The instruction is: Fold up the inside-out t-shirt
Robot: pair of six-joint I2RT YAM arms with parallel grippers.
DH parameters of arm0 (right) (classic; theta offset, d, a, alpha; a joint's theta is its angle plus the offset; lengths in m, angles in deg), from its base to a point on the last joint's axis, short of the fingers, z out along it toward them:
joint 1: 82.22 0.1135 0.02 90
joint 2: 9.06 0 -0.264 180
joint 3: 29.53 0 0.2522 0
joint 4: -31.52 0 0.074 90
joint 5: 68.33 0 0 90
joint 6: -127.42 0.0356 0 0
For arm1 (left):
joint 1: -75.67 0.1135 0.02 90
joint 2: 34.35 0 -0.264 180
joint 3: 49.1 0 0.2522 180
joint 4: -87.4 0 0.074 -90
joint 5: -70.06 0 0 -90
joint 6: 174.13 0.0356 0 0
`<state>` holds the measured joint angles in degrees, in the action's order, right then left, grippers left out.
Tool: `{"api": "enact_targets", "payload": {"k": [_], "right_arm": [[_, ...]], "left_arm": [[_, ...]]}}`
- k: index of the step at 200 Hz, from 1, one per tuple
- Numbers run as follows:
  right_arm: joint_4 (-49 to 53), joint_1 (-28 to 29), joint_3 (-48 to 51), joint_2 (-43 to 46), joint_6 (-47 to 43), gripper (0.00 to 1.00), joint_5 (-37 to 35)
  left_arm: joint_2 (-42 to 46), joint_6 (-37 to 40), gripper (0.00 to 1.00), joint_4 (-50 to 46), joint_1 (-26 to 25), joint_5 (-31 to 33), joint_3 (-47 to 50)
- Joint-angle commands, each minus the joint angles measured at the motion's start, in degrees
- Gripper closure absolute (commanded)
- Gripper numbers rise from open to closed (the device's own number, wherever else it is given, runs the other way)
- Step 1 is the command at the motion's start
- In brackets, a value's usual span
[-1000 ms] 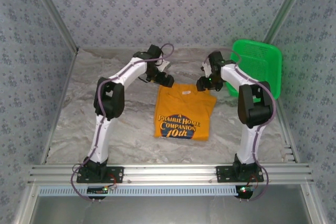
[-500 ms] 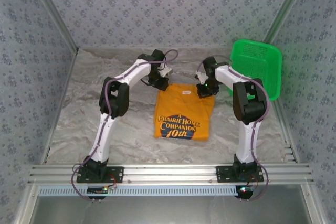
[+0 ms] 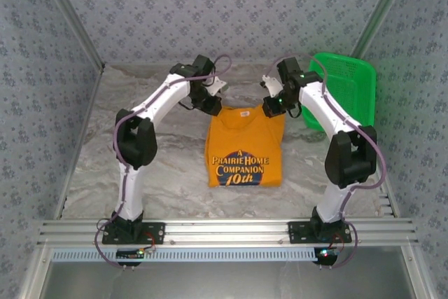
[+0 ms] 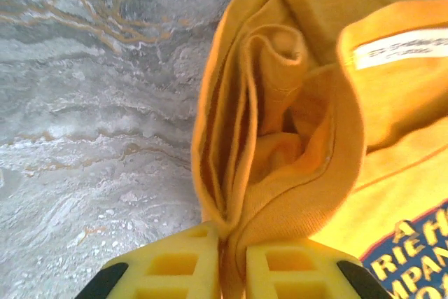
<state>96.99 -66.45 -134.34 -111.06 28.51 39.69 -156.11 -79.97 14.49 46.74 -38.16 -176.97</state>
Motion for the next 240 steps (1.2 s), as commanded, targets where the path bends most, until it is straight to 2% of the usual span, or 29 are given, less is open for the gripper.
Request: {"api": "enact_targets", "payload": {"k": [1,21,38,45,57,67,76,81,88,93,104,129,155,182,219,240], "right_arm": [[0.9,0.4,-4.4,-1.5,-2.0,1.00,3.9],[-0.4,0.2,-9.1,-6.5,-3.1,1.00,5.9],[-3.2,-0.6,-12.7,-12.7,-3.2,1.00,8.5],[-4.3,-1.0,-14.3,-15.5,-2.7,1.00,8.1],[-6.5,-1.0,-17.6,-21.5,-1.6,1.00,4.9],[-8.2,-1.2,-20.5,-26.5,1.0,0.89,-1.0],[-7.8,-1.3,-24.3,-30.8,3.3,0.87,-6.7],[-7.0,-1.6,-26.7,-32.8,4.7,0.84,-8.3],[-5.8,-1.9,-29.3,-34.8,6.7,0.72,-8.9],[-5.6,-2.2,-30.2,-35.3,7.9,0.68,-8.3],[-7.9,-2.7,-27.9,-33.3,10.2,0.64,-6.5],[-13.4,-3.4,-16.1,-21.2,12.6,0.58,-2.4],[-14.0,-3.4,-7.0,-11.1,15.2,0.56,-5.1],[-13.2,-2.8,0.8,-5.2,17.1,0.54,-8.2],[-15.3,-0.1,10.9,0.6,19.0,0.53,-6.2],[-17.0,2.5,16.3,3.1,19.7,0.53,-6.7]], "left_arm": [[0.0,-3.0,0.86,-2.4,0.1,0.9,-2.9],[-2.1,-4.9,0.85,-1.2,1.2,0.5,-3.8],[-4.3,-7.5,0.79,0.4,2.9,2.6,-2.9],[-5.1,-8.6,0.75,1.7,3.9,3.1,-1.8],[-5.4,-9.0,0.75,5.9,5.5,1.5,1.5],[-5.2,-9.1,0.69,9.3,6.4,0.6,4.4],[-5.4,-9.5,0.63,10.1,6.9,1.2,4.8],[-5.5,-9.7,0.61,10.2,7.0,0.9,4.5],[-5.7,-9.5,0.57,10.2,7.0,0.3,4.3],[-5.7,-9.5,0.56,10.1,7.0,-0.2,4.1],[-5.5,-9.5,0.54,10.1,6.8,-0.9,4.1],[-5.3,-8.3,0.47,10.7,6.4,-2.7,3.0],[-8.9,-7.1,0.45,10.4,5.5,-1.7,-3.3],[-14.3,-4.5,0.43,7.7,3.4,0.0,-9.6],[-17.3,-4.5,0.42,6.9,1.7,2.7,-11.1],[-18.1,-4.5,0.44,6.3,1.3,6.4,-11.3]]}}
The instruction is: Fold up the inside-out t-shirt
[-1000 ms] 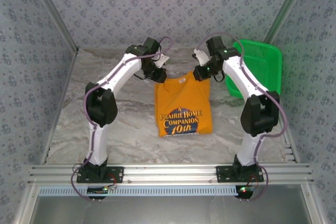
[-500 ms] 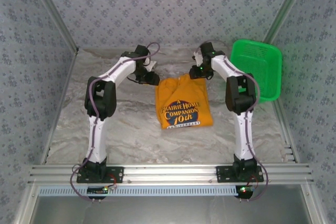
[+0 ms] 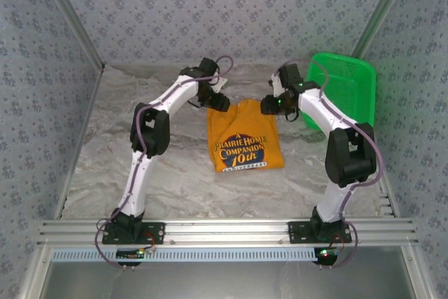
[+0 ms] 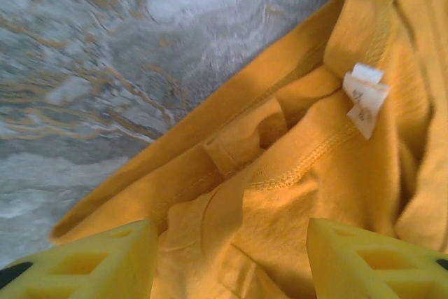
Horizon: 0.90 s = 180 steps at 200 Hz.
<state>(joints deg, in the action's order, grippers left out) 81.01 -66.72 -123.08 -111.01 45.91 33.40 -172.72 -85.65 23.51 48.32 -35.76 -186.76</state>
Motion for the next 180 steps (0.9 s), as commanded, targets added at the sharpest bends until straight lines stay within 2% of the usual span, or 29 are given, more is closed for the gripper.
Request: {"api": "enact_targets", "payload": {"k": [1,13,25,36,50,74,92,120,145,158,169,180], "right_arm": [[-1.0,2.9,5.3,3.1,2.4,0.53,-0.5],[-3.8,4.3,9.1,3.9,3.5,0.53,-2.5],[-6.1,5.2,13.8,4.1,5.5,0.54,-4.2],[-7.7,6.2,17.2,4.1,7.0,0.57,-6.6],[-9.3,8.3,21.3,4.3,7.8,0.61,-10.2],[-10.1,10.5,26.0,5.2,8.6,0.68,-14.7],[-9.8,11.5,27.9,6.0,7.6,0.69,-16.4],[-13.0,12.4,30.0,7.9,4.7,0.68,-12.5],[-12.6,13.4,29.5,6.9,4.3,0.68,-12.7],[-12.1,13.8,29.0,6.1,4.4,0.68,-13.2],[-12.1,14.1,28.7,5.8,4.3,0.68,-13.8],[-11.6,14.3,28.2,5.9,3.9,0.67,-14.1]], "left_arm": [[-1.5,1.2,0.44,-2.7,-0.2,4.1,-1.5],[-2.0,1.4,0.52,-3.2,-0.3,5.3,-1.9],[-2.2,1.0,0.72,-3.4,-0.2,7.7,-2.4],[-1.9,1.2,0.85,-4.1,-0.2,8.7,-3.0],[-0.4,0.8,0.94,-5.8,-0.2,8.4,-4.2],[3.3,-1.4,1.00,-10.5,0.0,5.5,-7.0],[5.2,-2.5,1.00,-10.1,0.7,1.3,-6.4],[2.7,-4.7,1.00,-10.2,3.3,2.5,-7.9],[2.2,-6.3,1.00,-6.0,5.4,0.8,-5.2],[1.8,-5.7,0.81,-4.1,5.3,1.1,-4.7],[1.1,-5.3,0.61,-3.2,4.6,6.3,-4.8],[-0.1,-3.1,0.59,-3.1,4.2,8.5,-5.5]]}}
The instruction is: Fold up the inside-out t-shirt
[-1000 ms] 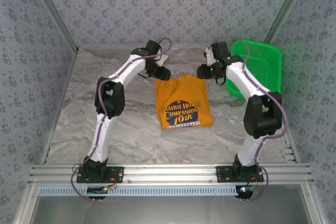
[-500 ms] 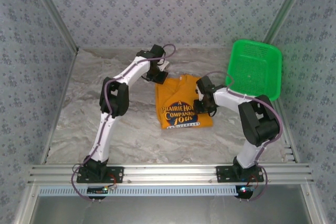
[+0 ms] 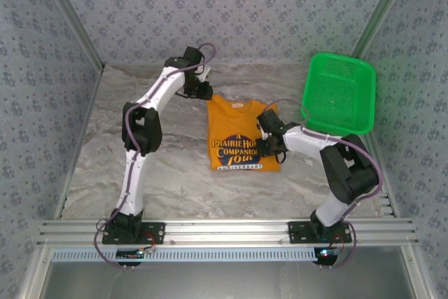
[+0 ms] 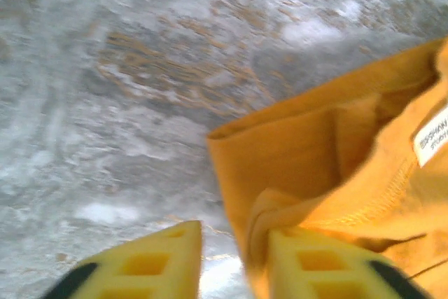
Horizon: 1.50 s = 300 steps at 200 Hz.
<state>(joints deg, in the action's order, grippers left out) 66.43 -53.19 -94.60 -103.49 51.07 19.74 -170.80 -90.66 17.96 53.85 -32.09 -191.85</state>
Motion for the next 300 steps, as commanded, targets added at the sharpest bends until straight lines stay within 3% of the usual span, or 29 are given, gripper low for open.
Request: {"api": "enact_targets", "payload": {"k": [1,22,42,90,131,176,203,237,252,267,287,300], "right_arm": [[3.1,0.8,-0.3,-1.7,-1.2,0.67,-0.6],[3.6,1.3,-1.2,-0.5,-1.8,0.64,0.2],[6.2,1.5,-4.7,1.6,-2.0,0.58,4.5],[8.0,4.2,-12.9,3.2,2.0,0.55,6.1],[-0.5,5.8,-11.0,-1.5,10.3,0.55,5.3],[-2.5,6.8,-9.5,-7.9,10.2,0.57,5.0],[-2.0,7.0,-5.5,-7.0,11.9,0.62,5.8],[4.3,7.4,-9.8,-0.2,4.8,0.63,9.9],[0.7,5.4,-10.9,1.5,6.0,0.66,11.9],[-5.3,4.5,-11.6,-0.7,6.3,0.73,14.1],[-5.8,3.9,-15.6,-7.3,3.9,0.87,14.3],[-7.7,4.2,-15.9,-10.2,2.8,0.89,14.5]], "left_arm": [[-2.2,2.0,0.59,2.5,-1.4,5.0,-0.5],[-4.8,1.2,0.50,-2.3,-1.1,6.4,-5.8],[-1.5,-0.9,0.48,-3.4,-1.9,4.7,-4.7],[16.2,-5.9,0.49,11.9,-5.7,-8.0,25.1],[21.8,-10.9,0.49,22.0,-8.1,-9.8,42.7],[28.5,-13.5,0.50,26.8,-13.4,-2.5,59.6],[31.3,-18.3,0.51,27.8,-14.0,1.2,67.8],[38.2,-22.1,0.51,28.8,-17.3,-0.5,76.0],[42.3,-24.9,0.50,30.4,-17.4,-3.2,79.3],[45.0,-25.7,0.49,31.1,-17.3,-5.5,80.5],[46.1,-24.6,0.49,28.3,-17.3,-6.1,78.4],[47.1,-24.6,0.49,27.3,-17.3,-6.6,77.5]]}}
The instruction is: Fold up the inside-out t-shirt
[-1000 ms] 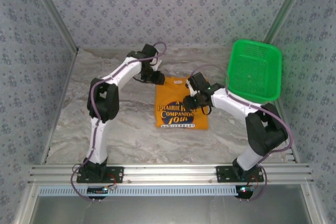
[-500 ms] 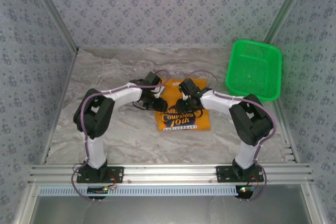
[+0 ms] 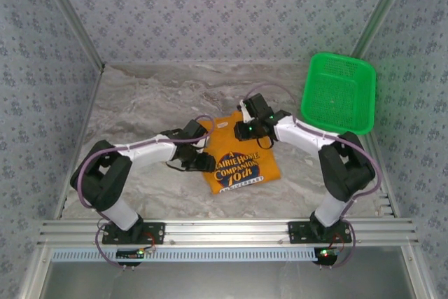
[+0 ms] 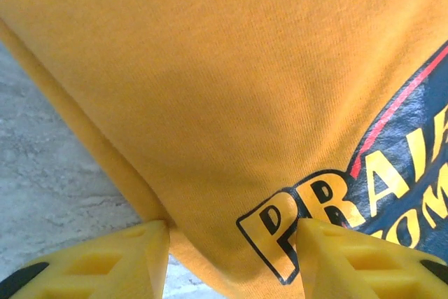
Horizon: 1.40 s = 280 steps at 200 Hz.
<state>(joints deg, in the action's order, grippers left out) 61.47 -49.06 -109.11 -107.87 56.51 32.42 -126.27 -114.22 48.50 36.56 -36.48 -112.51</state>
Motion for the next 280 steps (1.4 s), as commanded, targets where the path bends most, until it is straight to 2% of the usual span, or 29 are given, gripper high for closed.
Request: {"api": "enact_targets", "payload": {"k": [1,28,59,88,108,116,129,146,153,191,215,239,249,280], "right_arm": [[-2.9,0.1,-1.4,-6.0,-2.6,0.89,1.7],[-6.5,0.9,0.5,-12.2,-3.7,0.87,3.1],[-0.7,1.4,-4.7,-19.7,-8.6,0.87,1.3],[0.1,1.9,-5.9,-17.0,-10.6,0.83,4.5],[1.8,1.6,-7.4,-11.3,-10.4,0.70,6.9],[2.2,0.8,-7.7,-8.8,-10.4,0.66,7.7],[4.4,-0.7,-9.4,-5.3,-10.7,0.61,7.1],[6.7,-4.2,-11.5,-3.0,-12.3,0.56,5.3],[7.3,-6.1,-12.3,-3.0,-12.8,0.53,4.9],[10.3,-14.3,-19.1,-9.6,-13.7,0.48,6.8],[13.0,-16.0,-24.6,-15.6,-16.5,0.45,9.1],[16.3,-16.4,-30.0,-21.6,-17.9,0.43,9.7],[15.3,-16.5,-30.2,-22.9,-16.8,0.35,9.8],[13.2,-16.6,-31.4,-26.9,-15.9,0.37,11.2]], "left_arm": [[2.7,-1.1,0.49,-3.3,0.0,-2.2,-1.8],[6.6,-2.5,0.48,-3.2,0.5,-4.0,-1.9],[11.9,-3.5,0.47,-4.2,3.8,-5.7,-2.8],[16.3,-3.2,0.42,-7.4,9.8,-5.1,-3.4],[17.2,-4.3,0.34,-7.3,15.5,-4.4,-2.6],[17.3,-4.3,0.29,-6.6,16.6,-3.2,-2.3],[16.9,-2.7,0.27,-5.4,17.4,-1.7,-2.2],[14.3,1.1,0.26,-4.6,17.6,-1.0,-3.9],[12.5,2.4,0.22,-4.6,17.9,-0.4,-5.1],[-0.8,5.2,0.22,-1.2,19.8,-2.8,-11.5],[-6.9,7.6,0.21,-0.4,20.0,-1.9,-15.5],[-11.6,7.6,0.22,1.9,20.5,-5.7,-18.1],[-13.9,7.4,0.24,1.7,20.5,-7.1,-19.6],[-18.0,4.8,0.28,4.7,20.4,-8.1,-20.8]]}}
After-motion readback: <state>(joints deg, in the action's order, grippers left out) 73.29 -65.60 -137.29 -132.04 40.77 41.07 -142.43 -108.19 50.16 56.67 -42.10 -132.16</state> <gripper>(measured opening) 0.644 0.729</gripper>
